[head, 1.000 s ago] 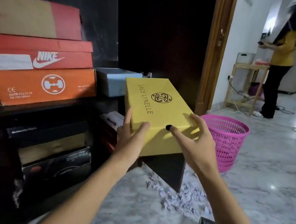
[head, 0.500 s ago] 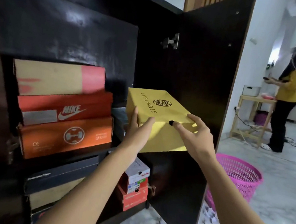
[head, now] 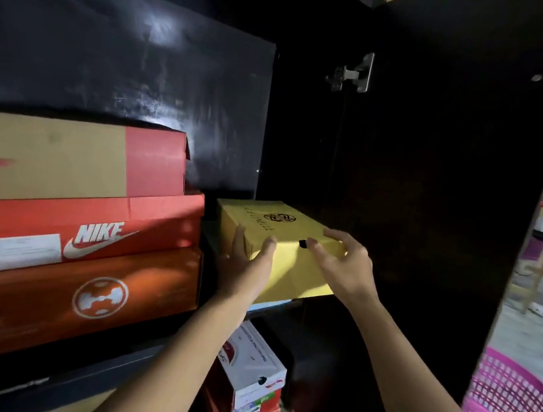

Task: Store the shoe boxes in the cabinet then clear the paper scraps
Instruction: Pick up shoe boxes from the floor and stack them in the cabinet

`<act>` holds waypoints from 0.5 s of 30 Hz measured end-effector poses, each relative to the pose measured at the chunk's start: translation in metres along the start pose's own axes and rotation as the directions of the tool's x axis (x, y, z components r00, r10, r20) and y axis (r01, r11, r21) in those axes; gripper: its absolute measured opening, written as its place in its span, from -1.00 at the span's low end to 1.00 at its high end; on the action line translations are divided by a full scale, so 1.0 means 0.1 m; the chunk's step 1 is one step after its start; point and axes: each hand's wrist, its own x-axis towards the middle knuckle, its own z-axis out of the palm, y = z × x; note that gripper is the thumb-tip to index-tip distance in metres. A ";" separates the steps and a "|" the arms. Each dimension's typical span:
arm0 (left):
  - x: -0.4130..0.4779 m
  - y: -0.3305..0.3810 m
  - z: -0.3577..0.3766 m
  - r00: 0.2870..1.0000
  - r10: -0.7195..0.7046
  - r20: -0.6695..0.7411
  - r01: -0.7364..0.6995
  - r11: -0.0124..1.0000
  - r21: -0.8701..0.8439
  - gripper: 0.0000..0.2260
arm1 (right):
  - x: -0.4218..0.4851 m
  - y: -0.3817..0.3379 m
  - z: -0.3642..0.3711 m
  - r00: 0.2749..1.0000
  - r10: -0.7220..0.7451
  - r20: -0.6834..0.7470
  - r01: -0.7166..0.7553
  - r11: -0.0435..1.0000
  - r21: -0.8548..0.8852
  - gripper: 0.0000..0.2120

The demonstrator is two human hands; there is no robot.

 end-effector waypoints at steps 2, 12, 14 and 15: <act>0.24 -0.16 0.03 0.998 0.054 0.025 -0.055 0.997 0.056 -0.29 | 0.20 0.17 0.19 0.999 -0.014 -0.035 0.015 1.000 0.009 -0.48; 0.73 -0.52 -0.03 0.740 0.643 -0.196 -0.577 0.757 0.305 -0.68 | 0.40 0.57 1.02 0.900 -0.319 -0.298 0.272 0.944 -0.190 -0.61; 0.90 -0.54 -0.01 0.768 0.614 -0.182 -0.555 0.780 0.290 -0.71 | 0.51 0.59 1.09 0.927 -0.284 -0.246 0.248 0.954 -0.168 -0.60; 0.96 -0.53 0.00 0.785 0.600 -0.156 -0.546 0.788 0.286 -0.74 | 0.54 0.59 1.12 0.937 -0.263 -0.230 0.232 0.961 -0.152 -0.60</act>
